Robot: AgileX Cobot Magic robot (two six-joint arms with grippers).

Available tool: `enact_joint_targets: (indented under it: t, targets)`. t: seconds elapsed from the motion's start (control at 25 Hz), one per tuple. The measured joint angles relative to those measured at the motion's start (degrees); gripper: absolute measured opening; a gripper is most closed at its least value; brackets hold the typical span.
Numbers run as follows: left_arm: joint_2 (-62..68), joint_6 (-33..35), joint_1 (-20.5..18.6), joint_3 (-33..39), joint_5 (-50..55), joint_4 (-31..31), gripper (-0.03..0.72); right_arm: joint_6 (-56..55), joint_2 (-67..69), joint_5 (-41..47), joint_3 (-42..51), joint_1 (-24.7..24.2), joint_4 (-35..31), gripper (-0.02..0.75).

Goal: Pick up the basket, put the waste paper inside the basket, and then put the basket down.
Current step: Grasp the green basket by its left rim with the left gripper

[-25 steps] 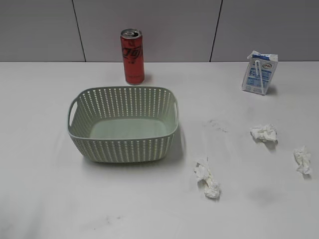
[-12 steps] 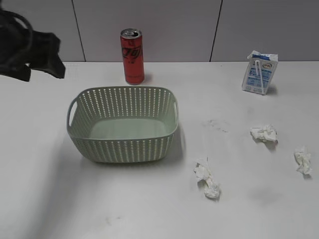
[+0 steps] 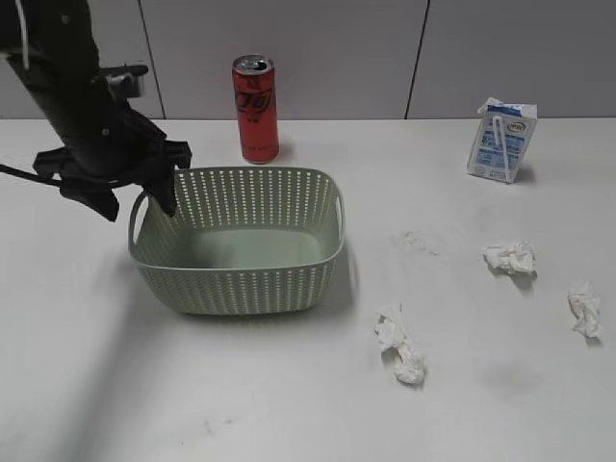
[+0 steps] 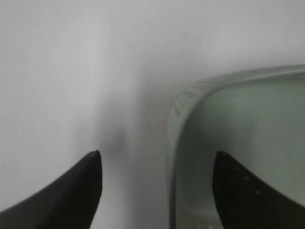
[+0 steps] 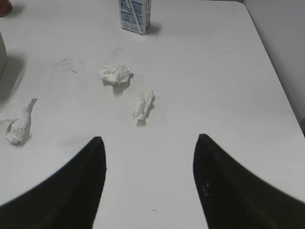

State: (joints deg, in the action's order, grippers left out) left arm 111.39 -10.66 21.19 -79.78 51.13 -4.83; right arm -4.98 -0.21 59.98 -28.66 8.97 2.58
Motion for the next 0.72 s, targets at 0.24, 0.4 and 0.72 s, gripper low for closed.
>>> enact_joint_targets:
  t: [0.24, 0.4, 0.72]
  targets:
    - [4.9, -0.2, 0.0, -0.9, 1.0, -1.2, 0.498, 0.0, 0.0, 0.0, 0.0, 0.0, 0.0, 0.443]
    - [5.7, -0.2, 0.0, -0.9, 1.0, -1.2, 0.447, 0.0, 0.0, 0.0, 0.0, 0.0, 0.0, 0.443]
    - [5.9, -0.3, 0.0, -1.3, 1.8, -1.4, 0.048, 0.0, 0.0, 0.0, 0.0, 0.0, 0.0, 0.443]
